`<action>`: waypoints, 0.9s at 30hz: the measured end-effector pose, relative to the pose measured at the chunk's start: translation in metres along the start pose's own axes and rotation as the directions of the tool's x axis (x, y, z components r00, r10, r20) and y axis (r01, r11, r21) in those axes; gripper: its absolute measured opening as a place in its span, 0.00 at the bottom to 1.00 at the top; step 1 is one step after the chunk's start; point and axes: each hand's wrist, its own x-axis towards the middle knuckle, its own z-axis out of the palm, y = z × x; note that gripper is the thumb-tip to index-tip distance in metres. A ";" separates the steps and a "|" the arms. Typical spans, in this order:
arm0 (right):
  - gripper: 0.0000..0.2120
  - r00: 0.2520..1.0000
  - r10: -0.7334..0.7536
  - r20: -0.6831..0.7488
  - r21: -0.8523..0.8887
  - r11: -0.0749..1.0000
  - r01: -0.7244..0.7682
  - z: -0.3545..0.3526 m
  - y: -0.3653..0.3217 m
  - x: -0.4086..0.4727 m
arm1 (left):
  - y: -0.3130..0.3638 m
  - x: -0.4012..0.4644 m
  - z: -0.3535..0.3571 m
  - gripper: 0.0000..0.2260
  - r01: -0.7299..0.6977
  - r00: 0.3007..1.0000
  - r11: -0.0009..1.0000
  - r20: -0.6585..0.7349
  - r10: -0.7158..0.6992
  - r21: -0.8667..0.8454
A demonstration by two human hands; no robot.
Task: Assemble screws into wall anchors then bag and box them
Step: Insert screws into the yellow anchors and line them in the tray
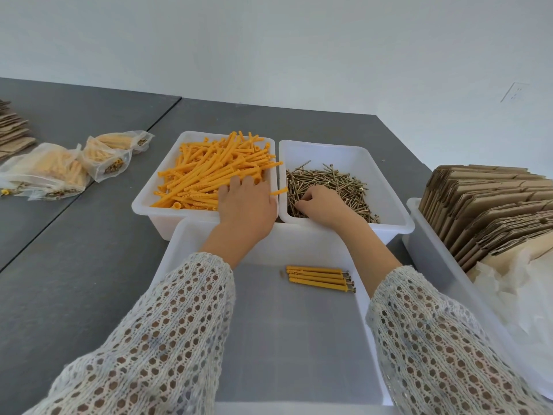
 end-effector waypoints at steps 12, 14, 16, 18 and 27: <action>0.06 0.941 0.033 -0.336 0.234 0.971 0.050 -0.004 0.008 0.003 | 0.004 -0.002 0.003 0.13 -0.044 0.967 0.999 -0.252 0.048 0.020; 0.06 0.910 0.061 -0.409 0.300 0.951 0.071 -0.005 0.008 0.003 | 0.005 -0.002 0.004 0.12 -0.060 0.961 0.998 -0.267 0.068 0.038; 0.06 0.874 0.083 -0.478 0.348 0.932 0.101 -0.005 0.008 0.002 | 0.005 -0.001 0.005 0.12 -0.063 0.962 0.997 -0.262 0.072 0.043; 0.06 0.840 0.098 -0.534 0.379 0.915 0.135 -0.005 0.007 0.001 | 0.005 -0.001 0.005 0.12 -0.049 0.968 0.999 -0.245 0.052 0.019; 0.06 0.776 0.150 -0.613 0.518 0.818 0.251 -0.006 -0.003 -0.005 | 0.008 -0.001 0.002 0.13 -0.062 0.978 0.998 -0.197 0.064 0.016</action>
